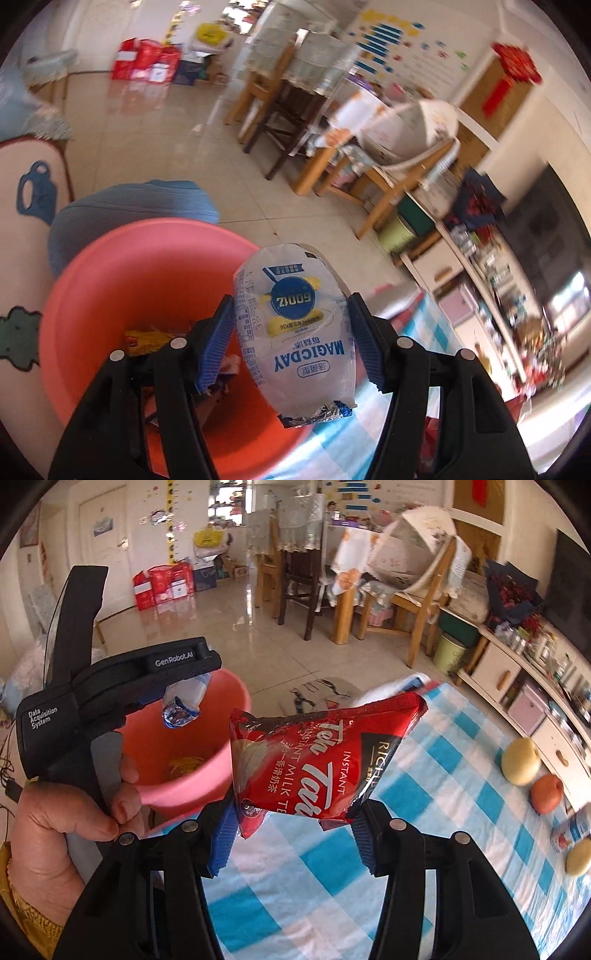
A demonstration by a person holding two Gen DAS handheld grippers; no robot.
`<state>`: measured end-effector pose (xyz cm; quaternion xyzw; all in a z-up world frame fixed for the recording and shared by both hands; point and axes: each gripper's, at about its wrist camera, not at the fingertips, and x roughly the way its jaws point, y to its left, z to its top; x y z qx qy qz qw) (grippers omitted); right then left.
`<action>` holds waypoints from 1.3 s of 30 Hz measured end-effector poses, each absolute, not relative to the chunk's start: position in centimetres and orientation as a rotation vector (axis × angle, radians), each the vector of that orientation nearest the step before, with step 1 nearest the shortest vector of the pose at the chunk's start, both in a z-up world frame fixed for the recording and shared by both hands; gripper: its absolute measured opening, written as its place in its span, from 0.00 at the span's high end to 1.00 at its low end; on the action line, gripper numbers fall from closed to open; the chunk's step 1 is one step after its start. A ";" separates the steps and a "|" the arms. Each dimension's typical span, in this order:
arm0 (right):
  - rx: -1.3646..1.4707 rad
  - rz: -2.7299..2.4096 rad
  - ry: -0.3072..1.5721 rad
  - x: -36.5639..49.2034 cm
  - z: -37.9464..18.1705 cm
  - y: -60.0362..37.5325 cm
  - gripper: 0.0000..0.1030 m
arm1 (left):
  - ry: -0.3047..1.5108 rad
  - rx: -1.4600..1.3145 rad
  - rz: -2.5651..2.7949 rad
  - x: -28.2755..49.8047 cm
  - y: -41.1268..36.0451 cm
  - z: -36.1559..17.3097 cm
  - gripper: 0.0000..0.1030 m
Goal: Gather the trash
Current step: 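Carry bottle and red wrapper over the pink bucket and open both tools, then bring both empty tools back over the table toward the wipes packets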
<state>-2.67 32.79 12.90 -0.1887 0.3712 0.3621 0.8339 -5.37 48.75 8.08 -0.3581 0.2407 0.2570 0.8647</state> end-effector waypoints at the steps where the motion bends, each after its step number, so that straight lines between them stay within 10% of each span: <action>1: -0.411 0.782 0.788 -2.7 12.7 33.7 0.46 | 0.499 -0.769 0.554 -5.8 49.6 7.9 0.39; 16: -0.501 0.911 0.837 -1.5 8.9 43.5 0.37 | 0.524 -0.901 0.719 -8.3 56.6 5.5 0.37; 19: -0.474 0.869 0.830 -1.5 9.1 42.6 0.27 | 0.531 -0.845 0.739 -8.0 56.3 6.0 0.16; 39: -0.253 0.566 0.869 -1.9 12.7 27.5 0.13 | 0.406 -0.570 0.530 -5.4 48.1 8.8 0.11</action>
